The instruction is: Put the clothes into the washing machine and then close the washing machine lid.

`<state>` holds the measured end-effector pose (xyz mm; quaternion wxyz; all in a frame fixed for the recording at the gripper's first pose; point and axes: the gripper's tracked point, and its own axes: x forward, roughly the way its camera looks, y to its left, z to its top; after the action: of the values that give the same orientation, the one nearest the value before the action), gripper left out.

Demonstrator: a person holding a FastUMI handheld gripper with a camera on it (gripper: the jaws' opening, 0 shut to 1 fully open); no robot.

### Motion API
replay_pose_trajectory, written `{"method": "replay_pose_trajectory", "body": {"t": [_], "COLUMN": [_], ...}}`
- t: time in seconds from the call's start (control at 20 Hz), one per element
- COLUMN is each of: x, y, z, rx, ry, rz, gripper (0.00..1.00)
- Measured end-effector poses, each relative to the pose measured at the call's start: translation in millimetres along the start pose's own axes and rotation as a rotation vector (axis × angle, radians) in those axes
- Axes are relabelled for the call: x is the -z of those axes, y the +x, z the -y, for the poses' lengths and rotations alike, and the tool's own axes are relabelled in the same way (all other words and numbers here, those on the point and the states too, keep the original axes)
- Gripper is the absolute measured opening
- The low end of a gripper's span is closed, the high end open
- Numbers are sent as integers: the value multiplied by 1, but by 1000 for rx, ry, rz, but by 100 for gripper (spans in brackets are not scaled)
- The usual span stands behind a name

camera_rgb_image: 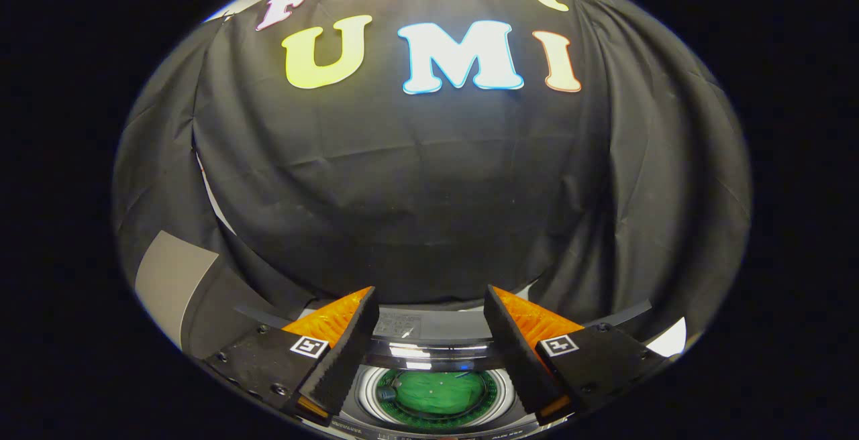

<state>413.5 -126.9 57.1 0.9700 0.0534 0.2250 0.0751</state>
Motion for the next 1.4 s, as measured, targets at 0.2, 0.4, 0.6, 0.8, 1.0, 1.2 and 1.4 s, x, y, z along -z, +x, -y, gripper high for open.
{"method": "replay_pose_trajectory", "body": {"t": [0.2, 0.4, 0.6, 0.8, 1.0, 1.2, 1.4], "x": [7, 21, 41, 75, 99, 116, 119], "y": [-11, -24, -43, -60, -70, -74, -82], "z": [-1, -2, -4, -6, -7, -8, -11], "rx": [0, 3, 12, 24, 31, 20, 3], "ry": [-5, -5, -7, -10, -41, -56, -62], "rz": [82, 116, 154, 164, 180, 168, 215], "gripper": [99, 99, 98, 98, 98, 98, 98]}}
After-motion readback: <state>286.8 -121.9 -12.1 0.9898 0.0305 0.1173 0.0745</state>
